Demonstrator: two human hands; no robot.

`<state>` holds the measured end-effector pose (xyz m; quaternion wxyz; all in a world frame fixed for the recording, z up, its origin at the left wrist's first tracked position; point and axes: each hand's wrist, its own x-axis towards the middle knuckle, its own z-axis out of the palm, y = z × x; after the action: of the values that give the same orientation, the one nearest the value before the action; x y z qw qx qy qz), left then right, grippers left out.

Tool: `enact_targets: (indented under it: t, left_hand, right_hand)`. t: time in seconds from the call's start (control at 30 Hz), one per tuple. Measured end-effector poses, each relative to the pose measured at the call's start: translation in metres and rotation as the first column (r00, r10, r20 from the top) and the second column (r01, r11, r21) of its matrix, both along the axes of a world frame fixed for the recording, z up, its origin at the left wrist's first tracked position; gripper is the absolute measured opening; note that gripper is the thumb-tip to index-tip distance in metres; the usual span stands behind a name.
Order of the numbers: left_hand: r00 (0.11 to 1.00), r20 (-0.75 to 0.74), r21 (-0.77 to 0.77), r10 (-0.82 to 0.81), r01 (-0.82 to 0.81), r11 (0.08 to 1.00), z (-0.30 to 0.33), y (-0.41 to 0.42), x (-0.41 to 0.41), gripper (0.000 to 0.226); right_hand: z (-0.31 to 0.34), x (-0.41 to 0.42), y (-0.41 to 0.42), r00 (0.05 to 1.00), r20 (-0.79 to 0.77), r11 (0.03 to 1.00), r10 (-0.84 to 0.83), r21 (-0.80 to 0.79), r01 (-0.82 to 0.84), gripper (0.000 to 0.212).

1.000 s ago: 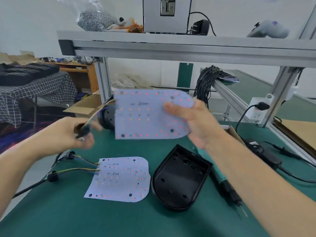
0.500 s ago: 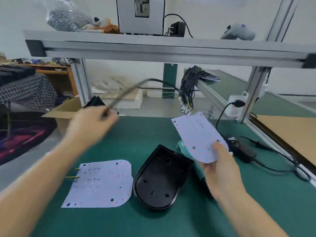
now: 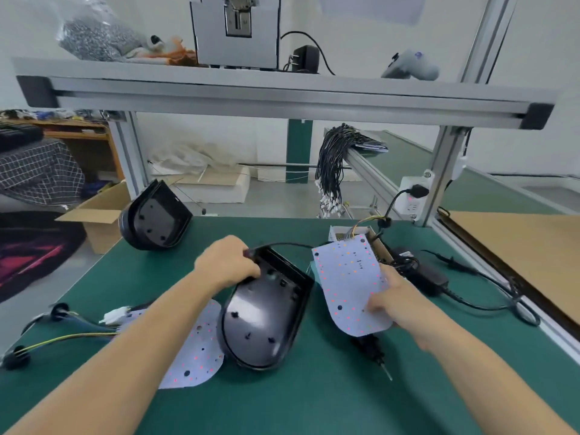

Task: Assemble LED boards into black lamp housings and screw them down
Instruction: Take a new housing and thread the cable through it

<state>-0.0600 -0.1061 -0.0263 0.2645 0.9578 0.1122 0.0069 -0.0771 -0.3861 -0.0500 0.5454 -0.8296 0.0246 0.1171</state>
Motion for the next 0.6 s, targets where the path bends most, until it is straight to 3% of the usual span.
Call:
enact_targets:
  t: [0.1,0.17,0.23,0.27,0.3,0.33,0.37,0.43,0.5,0.53,0.6]
  left_hand:
    - [0.988,0.118,-0.075,0.101,-0.093,0.993,0.016,0.011,-0.008,0.020]
    - [0.966,0.213,-0.136,0.145,-0.118,0.984,0.022,0.014,-0.014,0.014]
    - [0.936,0.315,-0.113,0.159,-0.130,0.985,0.025,0.012,-0.021,0.018]
    - [0.915,0.379,-0.046,0.139,-0.131,0.990,0.025,0.010,-0.023,0.017]
    - [0.890,0.445,0.048,0.102,-0.138,0.989,0.026,0.006,-0.027,0.013]
    - [0.864,0.500,0.132,0.062,-0.146,0.980,0.025,0.002,-0.030,0.006]
    - [0.837,0.547,0.198,0.015,-0.147,0.969,0.024,-0.002,-0.033,0.004]
    - [0.810,0.582,0.309,-0.067,-0.145,0.940,0.020,-0.010,-0.035,0.013]
    - [0.817,0.567,0.401,-0.106,-0.160,0.902,0.018,-0.017,-0.035,0.015]
    - [0.831,0.544,0.448,-0.113,-0.173,0.877,0.017,-0.021,-0.035,0.014]
    - [0.882,0.444,0.549,-0.160,-0.126,0.826,0.017,-0.029,-0.039,0.010]
  right_hand:
    - [-0.001,0.012,-0.002,1.000,-0.008,0.983,0.018,-0.182,-0.019,0.045]
    - [0.003,0.017,0.002,0.998,-0.029,0.915,0.061,-0.398,-0.068,0.023]
    - [0.014,0.016,0.013,0.992,0.041,0.697,0.116,-0.715,-0.052,0.022]
    - [0.020,0.015,0.021,0.974,0.157,0.602,0.161,-0.798,0.029,0.032]
    - [0.027,0.012,0.030,0.928,0.299,0.600,0.220,-0.792,0.113,0.041]
    - [0.035,0.008,0.042,0.848,0.455,0.690,0.273,-0.706,0.157,0.046]
    - [0.046,0.003,0.055,0.742,0.599,0.801,0.302,-0.581,0.144,0.046]
    - [0.067,-0.007,0.085,0.536,0.783,0.908,0.316,-0.414,0.068,0.038]
    - [0.085,-0.009,0.113,0.406,0.831,0.915,0.381,-0.401,-0.039,0.032]
    - [0.094,-0.009,0.127,0.391,0.811,0.896,0.435,-0.433,-0.099,0.029]
    - [0.109,-0.002,0.152,0.468,0.687,0.826,0.557,-0.518,-0.223,0.031]
